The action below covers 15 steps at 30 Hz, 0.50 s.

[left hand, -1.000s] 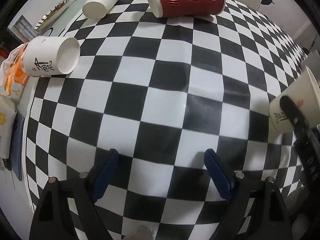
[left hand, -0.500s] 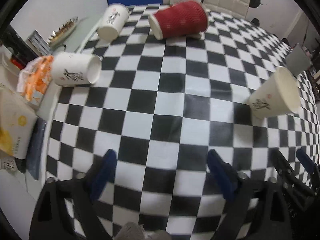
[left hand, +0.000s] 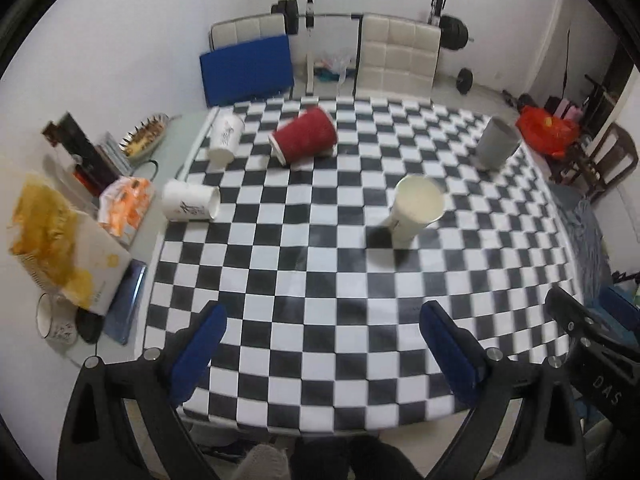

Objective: Flip cup upright

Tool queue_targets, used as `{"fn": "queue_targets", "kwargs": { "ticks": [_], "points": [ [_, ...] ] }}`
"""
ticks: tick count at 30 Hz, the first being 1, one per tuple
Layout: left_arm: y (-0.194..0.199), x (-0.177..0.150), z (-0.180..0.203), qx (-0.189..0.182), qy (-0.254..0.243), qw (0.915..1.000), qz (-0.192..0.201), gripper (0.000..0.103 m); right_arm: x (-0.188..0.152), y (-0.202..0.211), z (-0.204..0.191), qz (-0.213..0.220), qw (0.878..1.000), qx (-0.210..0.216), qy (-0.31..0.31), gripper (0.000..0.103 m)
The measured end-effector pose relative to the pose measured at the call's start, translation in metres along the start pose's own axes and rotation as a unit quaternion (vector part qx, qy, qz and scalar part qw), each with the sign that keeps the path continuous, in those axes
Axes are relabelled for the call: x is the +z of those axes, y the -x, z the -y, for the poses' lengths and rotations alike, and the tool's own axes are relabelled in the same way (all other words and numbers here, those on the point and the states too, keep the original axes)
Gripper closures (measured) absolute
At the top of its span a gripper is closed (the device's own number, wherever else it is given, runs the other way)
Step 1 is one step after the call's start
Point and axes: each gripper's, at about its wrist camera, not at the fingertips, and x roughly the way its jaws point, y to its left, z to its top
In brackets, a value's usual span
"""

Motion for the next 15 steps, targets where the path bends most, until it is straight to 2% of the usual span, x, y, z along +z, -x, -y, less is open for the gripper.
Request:
{"fn": "queue_targets", "kwargs": {
  "ticks": [6, 11, 15],
  "points": [
    [0.069, 0.003, 0.008, 0.009, 0.014, 0.9990, 0.041, 0.004, 0.007, 0.085, 0.019, 0.037, 0.999, -0.009, 0.011, 0.015],
    [0.108, 0.001, 0.017, 0.011, 0.012, 0.9988, 0.046, 0.004, 0.009, 0.131, 0.025, 0.029, 0.999, -0.004, 0.027, 0.015],
    [0.124, 0.002, 0.021, 0.014, 0.013, 0.9988, 0.046, 0.004, 0.008, 0.157, 0.029, 0.026, 0.999, 0.011, 0.032, 0.015]
  ]
}}
